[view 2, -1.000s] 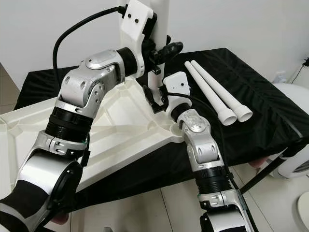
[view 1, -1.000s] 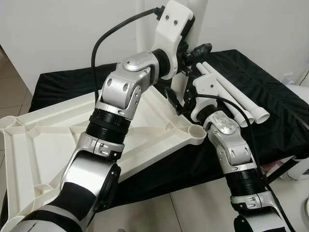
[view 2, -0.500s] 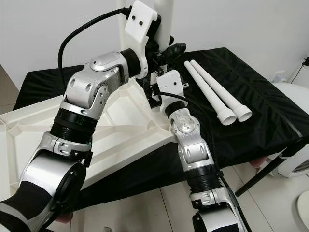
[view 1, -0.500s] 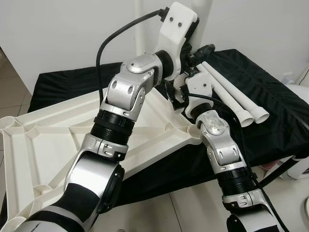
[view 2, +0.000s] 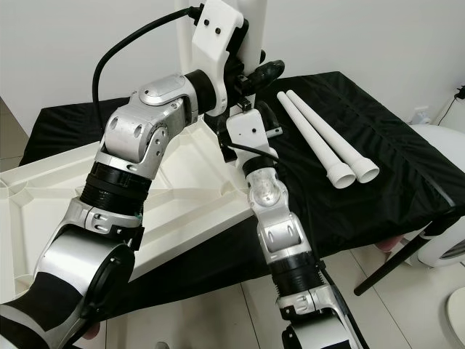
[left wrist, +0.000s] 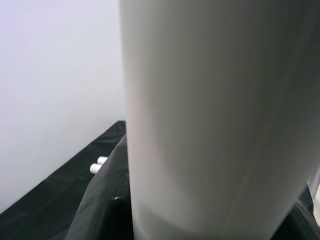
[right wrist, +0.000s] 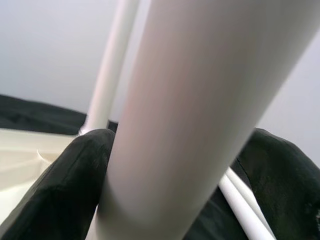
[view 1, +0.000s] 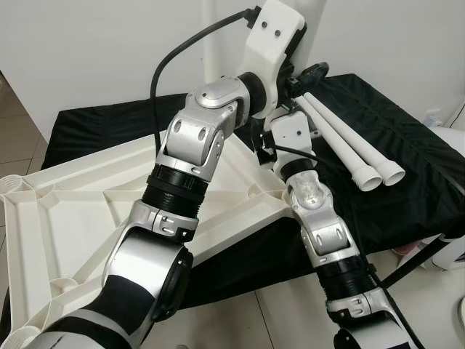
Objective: Building children table
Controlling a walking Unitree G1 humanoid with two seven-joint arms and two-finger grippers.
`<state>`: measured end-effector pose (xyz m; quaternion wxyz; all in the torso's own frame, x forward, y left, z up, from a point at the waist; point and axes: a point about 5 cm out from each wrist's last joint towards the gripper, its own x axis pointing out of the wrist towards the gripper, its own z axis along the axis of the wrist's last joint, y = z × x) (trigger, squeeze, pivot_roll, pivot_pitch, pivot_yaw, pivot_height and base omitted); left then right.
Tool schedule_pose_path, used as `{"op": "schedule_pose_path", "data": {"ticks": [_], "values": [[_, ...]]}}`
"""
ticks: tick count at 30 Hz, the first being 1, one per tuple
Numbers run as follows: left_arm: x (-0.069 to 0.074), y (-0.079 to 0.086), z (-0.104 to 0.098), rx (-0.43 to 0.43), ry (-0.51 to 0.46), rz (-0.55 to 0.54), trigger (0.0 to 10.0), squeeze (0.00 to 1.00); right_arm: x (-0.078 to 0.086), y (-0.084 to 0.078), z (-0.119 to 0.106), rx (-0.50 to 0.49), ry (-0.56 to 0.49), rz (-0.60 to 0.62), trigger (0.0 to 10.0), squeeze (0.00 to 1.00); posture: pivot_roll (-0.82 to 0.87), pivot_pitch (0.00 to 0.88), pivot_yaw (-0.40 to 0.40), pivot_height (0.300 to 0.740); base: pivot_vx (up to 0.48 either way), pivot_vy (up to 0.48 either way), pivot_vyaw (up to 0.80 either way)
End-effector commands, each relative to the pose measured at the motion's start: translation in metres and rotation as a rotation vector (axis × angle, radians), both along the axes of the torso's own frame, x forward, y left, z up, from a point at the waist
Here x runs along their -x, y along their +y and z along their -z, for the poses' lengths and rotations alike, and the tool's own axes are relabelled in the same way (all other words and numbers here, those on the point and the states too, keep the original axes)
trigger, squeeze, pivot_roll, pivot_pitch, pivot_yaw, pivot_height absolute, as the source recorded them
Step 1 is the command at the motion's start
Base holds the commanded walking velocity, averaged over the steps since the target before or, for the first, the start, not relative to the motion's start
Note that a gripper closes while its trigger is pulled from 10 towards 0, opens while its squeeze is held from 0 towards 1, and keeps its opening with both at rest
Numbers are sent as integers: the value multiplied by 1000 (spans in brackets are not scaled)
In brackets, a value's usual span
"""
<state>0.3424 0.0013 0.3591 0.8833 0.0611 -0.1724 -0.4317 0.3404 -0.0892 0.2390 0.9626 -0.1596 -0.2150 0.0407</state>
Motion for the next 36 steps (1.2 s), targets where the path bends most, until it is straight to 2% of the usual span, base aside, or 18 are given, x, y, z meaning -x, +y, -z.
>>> {"op": "schedule_pose_path", "data": {"ticks": [1,2,3,4,6,7,8,9,21,22,23,27,28,36], "values": [[-5,8,-12,99,-22,-226,10000,0,0,0,3,-9,10,26,6118,0,-81,26,11,740,0,0,0],[-5,8,-12,99,-23,-226,10000,0,0,0,3,-14,9,32,4078,0,-81,25,12,740,0,0,0],[-5,8,-12,99,-23,-226,10000,0,0,0,3,-14,9,32,4078,0,-81,25,12,740,0,0,0],[-5,7,-12,99,-23,-225,10000,0,-1,0,2,-19,2,46,1490,0,-81,25,13,740,0,0,0],[-5,7,-12,99,-25,-226,10000,0,-1,1,2,-26,1,46,1490,0,-81,26,12,740,0,0,0],[-5,7,-12,100,-25,-225,10000,0,-1,1,1,-23,-4,49,0,0,-81,26,12,740,0,0,0],[-5,7,-12,100,-25,-224,10000,0,-1,1,1,-20,-8,53,0,0,-80,27,12,740,0,0,0],[-5,6,-12,100,-25,-222,10000,0,-1,1,0,-20,-13,57,10000,0,-79,28,11,740,0,0,0],[-4,5,-12,99,-28,-220,10000,0,0,4,-6,-48,-25,59,10000,0,-78,34,13,740,0,0,0],[-4,5,-12,99,-28,-219,10000,0,1,5,-6,-56,-23,53,10000,557,-78,34,13,740,0,0,0],[-4,5,-13,99,-29,-219,10000,0,1,6,-6,-61,-25,53,10000,1000,-79,39,13,740,0,0,0],[-4,4,-13,99,-29,-219,10000,0,1,6,-6,-66,-26,56,10000,1000,-79,39,13,740,0,0,0],[-4,4,-13,99,-29,-219,10000,0,1,6,-7,-64,-30,60,10000,0,-79,40,14,740,0,0,0],[-5,5,-13,98,-34,-222,10000,0,2,6,-11,-85,-34,63,10000,0,-80,39,16,740,0,0,0]]}}
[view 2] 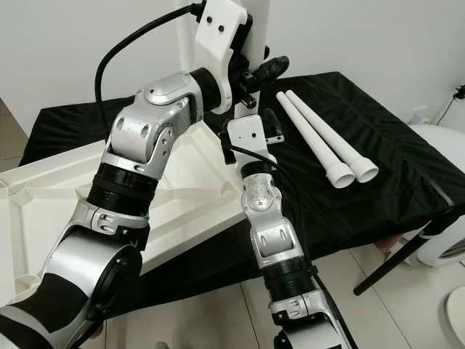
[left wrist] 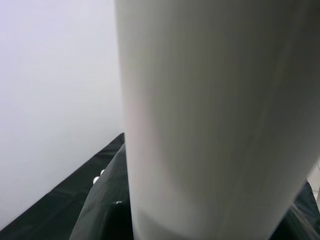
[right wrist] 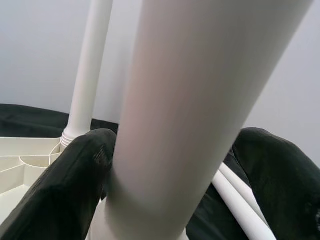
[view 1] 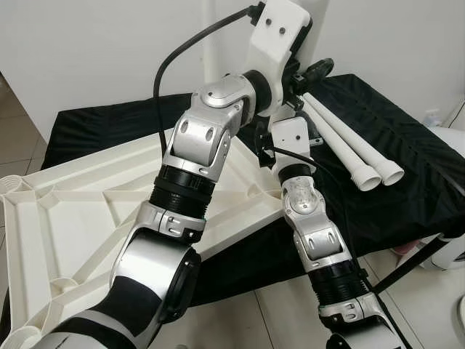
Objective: Building children table
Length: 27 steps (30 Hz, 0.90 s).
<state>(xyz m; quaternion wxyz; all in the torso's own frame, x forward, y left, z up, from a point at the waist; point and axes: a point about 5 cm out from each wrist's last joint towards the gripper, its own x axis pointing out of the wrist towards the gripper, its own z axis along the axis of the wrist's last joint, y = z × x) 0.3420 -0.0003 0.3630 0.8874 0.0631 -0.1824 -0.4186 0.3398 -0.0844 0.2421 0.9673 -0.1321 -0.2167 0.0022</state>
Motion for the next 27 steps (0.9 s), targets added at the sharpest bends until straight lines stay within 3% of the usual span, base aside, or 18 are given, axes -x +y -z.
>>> {"op": "schedule_pose_path", "data": {"ticks": [1,16,17,18,20,21,22,23,24,25,27], "values": [[-6,7,-9,89,-14,-196,10000,0,2,1,-9,-14,-29,1,10000,0,-79,41,17,740,0,0,0],[-5,5,-9,89,-10,-190,10000,0,2,4,-15,-22,-57,-10,10000,0,-81,40,17,740,0,0,0],[-5,5,-9,89,-11,-190,10000,0,2,5,-16,-22,-59,-10,9373,0,-80,40,17,740,0,0,0],[-5,6,-9,89,-12,-190,10000,0,2,5,-16,-25,-58,-9,7882,0,-80,40,17,740,0,0,0],[-5,6,-9,89,-12,-190,10000,0,2,5,-16,-25,-58,-9,7882,0,-80,40,17,740,0,0,0],[-5,5,-9,89,-13,-190,10000,0,2,4,-16,-27,-58,-9,6980,0,-80,39,17,740,0,0,0],[-5,5,-9,89,-13,-190,10000,0,2,4,-16,-27,-58,-9,6980,0,-80,39,17,740,0,0,0],[-5,5,-9,89,-13,-190,10000,0,1,4,-16,-29,-57,-9,2980,0,-80,39,18,740,0,0,0],[-5,5,-9,89,-14,-190,10000,0,1,4,-16,-31,-55,-8,2314,0,-80,39,18,740,0,0,0],[-5,5,-10,89,-14,-189,10000,0,1,3,-16,-32,-55,-6,39,0,-81,40,18,740,0,0,0],[-5,5,-10,90,-16,-189,10000,0,1,3,-16,-32,-54,-2,0,0,-81,40,17,740,0,0,0]]}}
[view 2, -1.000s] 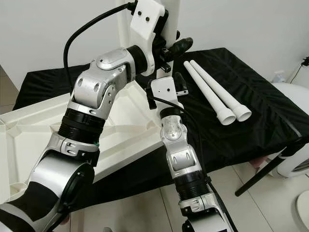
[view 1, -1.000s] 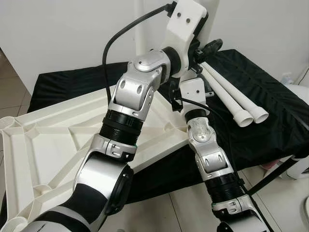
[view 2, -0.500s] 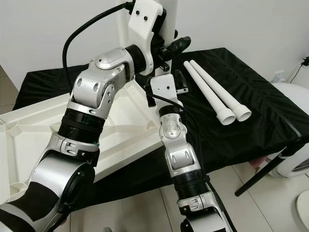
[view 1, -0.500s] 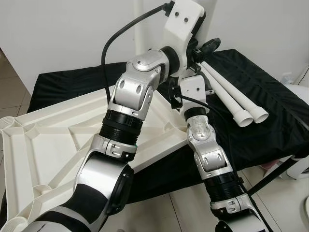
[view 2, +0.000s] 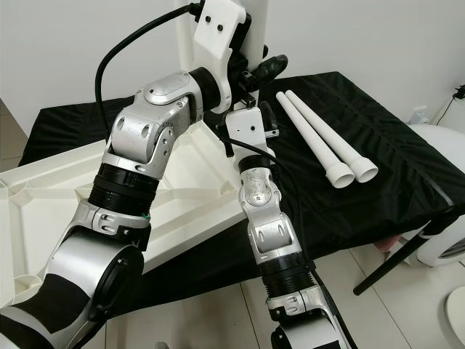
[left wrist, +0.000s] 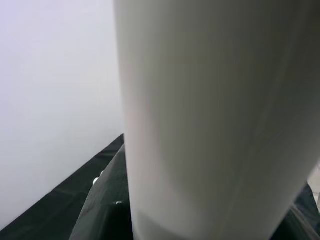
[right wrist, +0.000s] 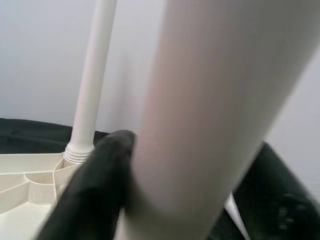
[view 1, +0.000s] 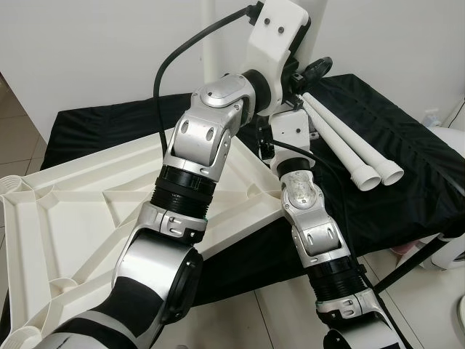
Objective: Building children table
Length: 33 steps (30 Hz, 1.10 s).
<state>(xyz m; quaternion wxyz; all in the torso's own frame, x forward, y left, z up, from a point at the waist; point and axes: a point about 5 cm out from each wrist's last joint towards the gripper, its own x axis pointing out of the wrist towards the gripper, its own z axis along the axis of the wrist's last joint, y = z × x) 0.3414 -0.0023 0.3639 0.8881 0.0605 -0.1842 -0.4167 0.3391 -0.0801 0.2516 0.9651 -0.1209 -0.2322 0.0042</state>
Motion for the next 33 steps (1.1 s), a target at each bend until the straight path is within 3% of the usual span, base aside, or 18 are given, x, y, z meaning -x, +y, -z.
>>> {"op": "schedule_pose_path", "data": {"ticks": [1,9,10,13,14,15,21,22,23,24,33], "values": [[-5,7,-9,83,-16,-185,10000,0,0,-2,-6,-14,-23,13,0,0,-81,40,18,740,0,0,0],[-4,7,-10,86,-13,-176,10000,0,-1,-3,-6,-14,-23,16,0,0,-80,39,18,740,0,0,0],[-4,7,-10,90,-9,-172,10000,553,-1,-4,-6,-14,-22,17,0,0,-81,39,19,740,0,0,0],[-4,7,-10,92,-7,-169,10000,553,-1,-4,-5,-15,-21,17,0,0,-81,39,19,740,0,0,0],[-4,7,-11,102,1,-158,10000,1000,-1,-4,-5,-16,-20,19,667,0,-82,39,21,740,0,0,0],[-3,7,-11,111,9,-150,10000,1000,-1,-5,-5,-17,-18,24,10000,0,-82,41,22,740,0,0,0],[-4,10,-13,114,6,-148,10000,1000,-2,-8,-3,-23,-10,37,10000,0,-82,39,22,740,0,0,0],[-4,11,-14,115,6,-147,10000,812,-2,-9,-3,-25,-8,39,10000,0,-82,39,22,740,0,0,0],[-4,11,-14,115,6,-147,10000,812,-2,-9,-3,-25,-8,39,10000,0,-82,39,22,740,0,0,0],[-3,12,-16,125,9,-138,10000,0,-3,-9,-2,-23,-7,43,10000,0,-82,39,22,740,0,0,0],[-4,19,-22,161,27,-134,10000,0,-3,-10,-2,-30,-12,47,10000,0,-76,34,23,740,0,0,0]]}}
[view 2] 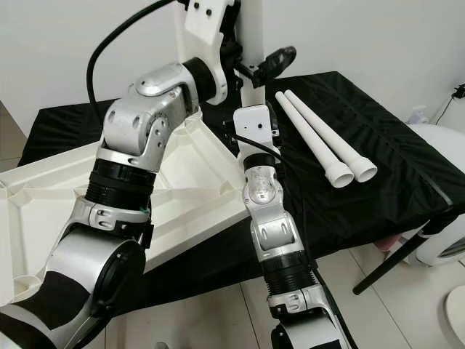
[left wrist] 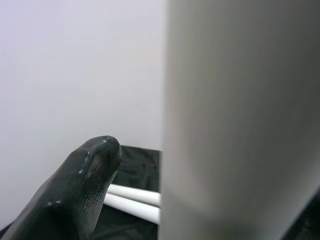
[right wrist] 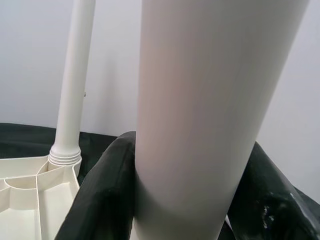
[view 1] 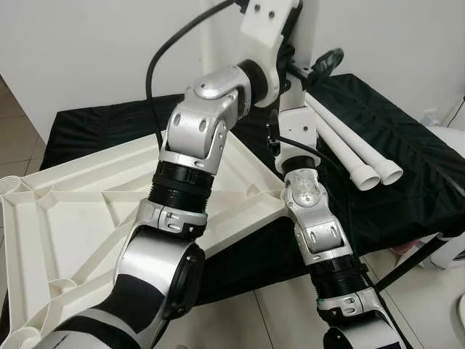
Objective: Building children table
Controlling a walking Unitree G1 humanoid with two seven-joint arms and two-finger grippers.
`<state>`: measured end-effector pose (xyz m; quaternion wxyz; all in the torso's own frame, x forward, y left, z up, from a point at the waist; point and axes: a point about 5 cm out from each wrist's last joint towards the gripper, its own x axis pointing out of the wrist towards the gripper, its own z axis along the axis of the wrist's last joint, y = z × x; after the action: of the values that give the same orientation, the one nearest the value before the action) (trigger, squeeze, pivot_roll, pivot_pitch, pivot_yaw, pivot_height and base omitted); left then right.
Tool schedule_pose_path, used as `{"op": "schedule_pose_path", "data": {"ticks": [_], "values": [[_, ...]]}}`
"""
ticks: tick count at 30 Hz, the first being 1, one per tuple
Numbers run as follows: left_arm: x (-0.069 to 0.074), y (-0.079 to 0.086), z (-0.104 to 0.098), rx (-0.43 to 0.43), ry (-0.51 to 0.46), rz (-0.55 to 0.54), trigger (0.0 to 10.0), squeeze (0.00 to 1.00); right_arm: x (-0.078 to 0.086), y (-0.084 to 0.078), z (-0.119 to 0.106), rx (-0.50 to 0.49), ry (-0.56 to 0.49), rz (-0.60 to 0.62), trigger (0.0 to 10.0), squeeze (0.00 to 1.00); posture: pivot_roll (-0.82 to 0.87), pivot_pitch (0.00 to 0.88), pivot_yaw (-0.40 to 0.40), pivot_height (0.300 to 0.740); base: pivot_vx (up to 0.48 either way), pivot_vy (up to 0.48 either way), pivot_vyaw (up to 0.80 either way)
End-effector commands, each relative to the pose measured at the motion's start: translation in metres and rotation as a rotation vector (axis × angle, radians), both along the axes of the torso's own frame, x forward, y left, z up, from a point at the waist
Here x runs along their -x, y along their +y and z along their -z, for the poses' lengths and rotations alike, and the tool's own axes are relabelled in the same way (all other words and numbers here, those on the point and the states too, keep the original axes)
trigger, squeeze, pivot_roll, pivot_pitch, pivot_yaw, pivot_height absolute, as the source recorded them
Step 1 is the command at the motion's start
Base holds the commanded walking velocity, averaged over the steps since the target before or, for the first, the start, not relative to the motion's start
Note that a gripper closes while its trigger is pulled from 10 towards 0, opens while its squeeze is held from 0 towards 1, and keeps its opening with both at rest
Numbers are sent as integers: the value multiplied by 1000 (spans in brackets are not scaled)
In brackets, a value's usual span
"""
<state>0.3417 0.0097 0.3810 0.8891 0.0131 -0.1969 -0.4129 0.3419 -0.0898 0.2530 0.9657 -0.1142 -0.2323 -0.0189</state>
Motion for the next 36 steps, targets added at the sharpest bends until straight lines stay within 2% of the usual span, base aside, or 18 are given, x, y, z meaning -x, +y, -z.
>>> {"op": "schedule_pose_path", "data": {"ticks": [1,7,13,17,23,36], "values": [[-4,8,-6,70,20,-146,10000,0,0,-1,0,-8,-8,8,10000,0,-76,34,23,740,0,0,0],[-4,15,-11,97,30,-140,10000,0,0,-5,-1,-27,-15,27,10000,0,-76,37,26,740,0,0,0],[-1,17,-10,114,51,-82,10000,0,0,-11,-3,-63,-27,51,10000,0,-75,40,27,740,0,0,0],[0,17,-1,82,61,-48,10000,0,2,-15,-9,-95,-60,55,10000,0,-77,45,31,740,0,0,0],[3,17,0,81,64,-18,10000,0,1,-19,-8,-99,-56,69,10000,0,-77,49,32,740,0,0,0],[17,10,11,19,47,69,10000,0,1,-28,-13,-125,-78,115,10000,0,-76,56,34,740,0,0,0]]}}
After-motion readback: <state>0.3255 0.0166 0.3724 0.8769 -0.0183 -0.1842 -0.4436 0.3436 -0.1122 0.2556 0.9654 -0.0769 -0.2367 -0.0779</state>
